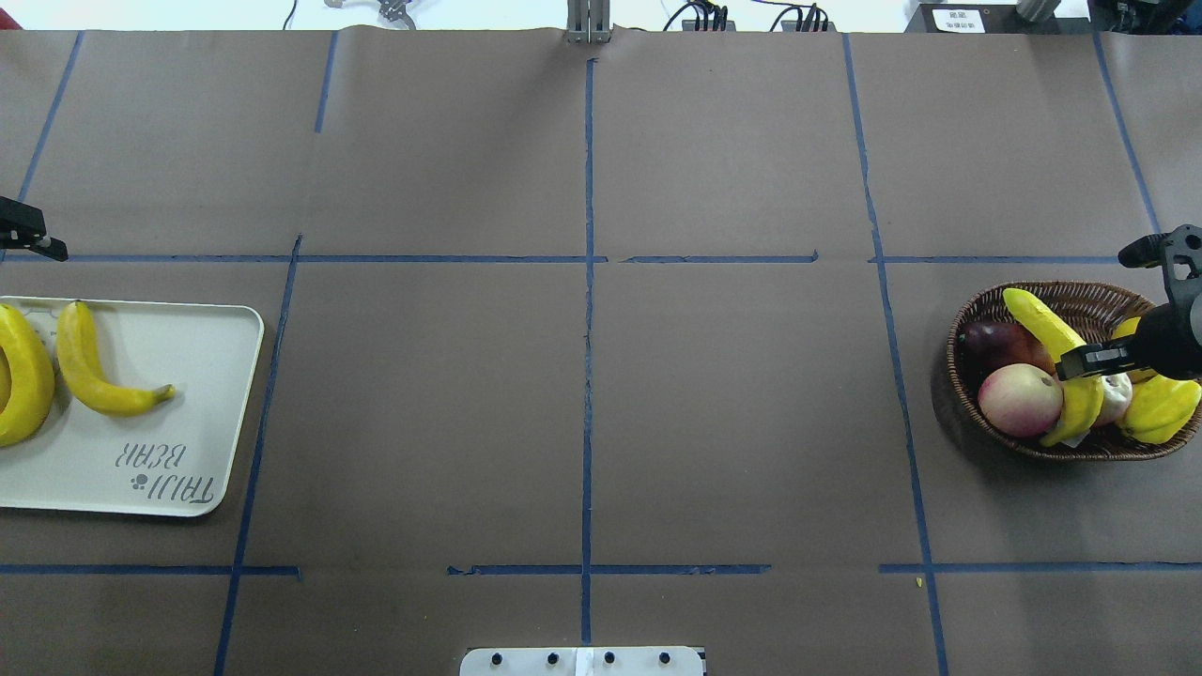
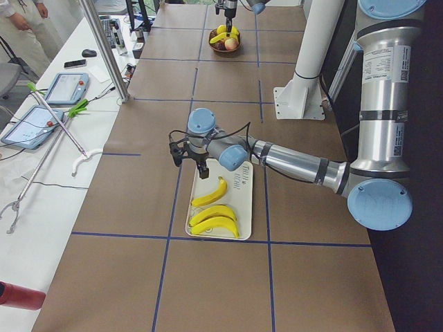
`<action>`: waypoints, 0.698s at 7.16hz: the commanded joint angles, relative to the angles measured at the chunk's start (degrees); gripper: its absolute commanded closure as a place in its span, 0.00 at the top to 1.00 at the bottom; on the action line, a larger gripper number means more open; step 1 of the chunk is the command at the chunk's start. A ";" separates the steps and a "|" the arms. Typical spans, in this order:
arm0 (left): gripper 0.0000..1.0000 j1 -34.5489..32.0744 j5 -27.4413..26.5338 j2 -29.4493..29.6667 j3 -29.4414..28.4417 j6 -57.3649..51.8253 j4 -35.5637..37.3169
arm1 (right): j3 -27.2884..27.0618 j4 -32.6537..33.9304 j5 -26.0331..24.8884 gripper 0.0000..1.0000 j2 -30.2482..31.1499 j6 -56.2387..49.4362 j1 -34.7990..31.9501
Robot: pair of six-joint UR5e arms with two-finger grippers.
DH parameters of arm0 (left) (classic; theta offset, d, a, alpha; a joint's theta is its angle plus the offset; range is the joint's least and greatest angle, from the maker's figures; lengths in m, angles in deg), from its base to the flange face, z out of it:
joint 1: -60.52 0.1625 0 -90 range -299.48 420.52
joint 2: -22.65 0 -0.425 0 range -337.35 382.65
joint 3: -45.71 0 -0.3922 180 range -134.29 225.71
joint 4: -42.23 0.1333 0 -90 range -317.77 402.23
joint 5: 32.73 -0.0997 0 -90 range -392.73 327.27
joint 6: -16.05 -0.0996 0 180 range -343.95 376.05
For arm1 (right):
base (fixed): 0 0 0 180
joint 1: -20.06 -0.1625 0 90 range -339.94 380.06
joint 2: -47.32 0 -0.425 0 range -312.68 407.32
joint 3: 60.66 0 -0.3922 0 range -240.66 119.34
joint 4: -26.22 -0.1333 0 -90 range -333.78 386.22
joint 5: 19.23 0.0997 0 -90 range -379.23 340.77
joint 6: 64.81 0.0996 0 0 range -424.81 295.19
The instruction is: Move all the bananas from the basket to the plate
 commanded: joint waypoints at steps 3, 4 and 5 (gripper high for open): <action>1.00 0.00 0.00 -0.09 0.02 0.00 -0.03 | -7.57 6.29 1.52 0.01 0.59 -0.18 -1.47; 1.00 0.09 0.00 -0.01 0.11 0.00 -0.03 | -13.18 15.04 1.53 0.01 0.06 -1.75 -2.78; 1.00 0.17 0.34 0.08 0.28 0.09 -0.21 | -16.19 21.22 1.45 0.01 -3.25 -3.24 -2.54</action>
